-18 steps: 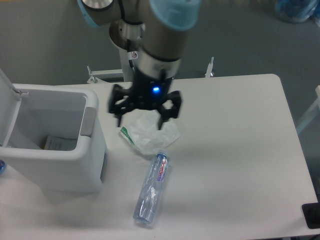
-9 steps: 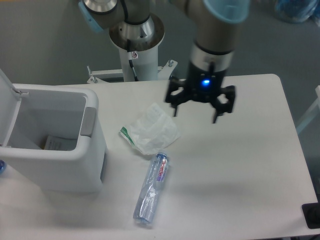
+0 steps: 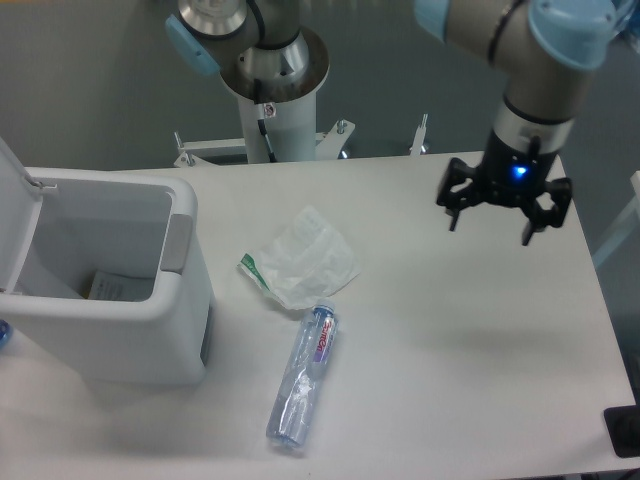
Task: Open the trash can
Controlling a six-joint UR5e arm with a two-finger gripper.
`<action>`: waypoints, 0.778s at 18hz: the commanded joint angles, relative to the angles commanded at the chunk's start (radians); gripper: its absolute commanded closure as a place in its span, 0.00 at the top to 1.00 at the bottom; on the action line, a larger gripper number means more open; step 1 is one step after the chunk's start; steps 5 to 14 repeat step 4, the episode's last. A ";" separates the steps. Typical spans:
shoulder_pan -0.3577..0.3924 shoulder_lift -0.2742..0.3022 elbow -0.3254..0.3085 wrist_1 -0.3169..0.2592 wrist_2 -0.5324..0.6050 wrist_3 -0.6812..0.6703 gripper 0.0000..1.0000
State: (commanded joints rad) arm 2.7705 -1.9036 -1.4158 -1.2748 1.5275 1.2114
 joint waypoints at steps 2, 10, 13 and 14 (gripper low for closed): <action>-0.020 -0.020 -0.014 0.003 0.014 0.049 1.00; -0.026 -0.028 -0.046 0.043 0.014 0.054 1.00; -0.026 -0.028 -0.046 0.043 0.014 0.054 1.00; -0.026 -0.028 -0.046 0.043 0.014 0.054 1.00</action>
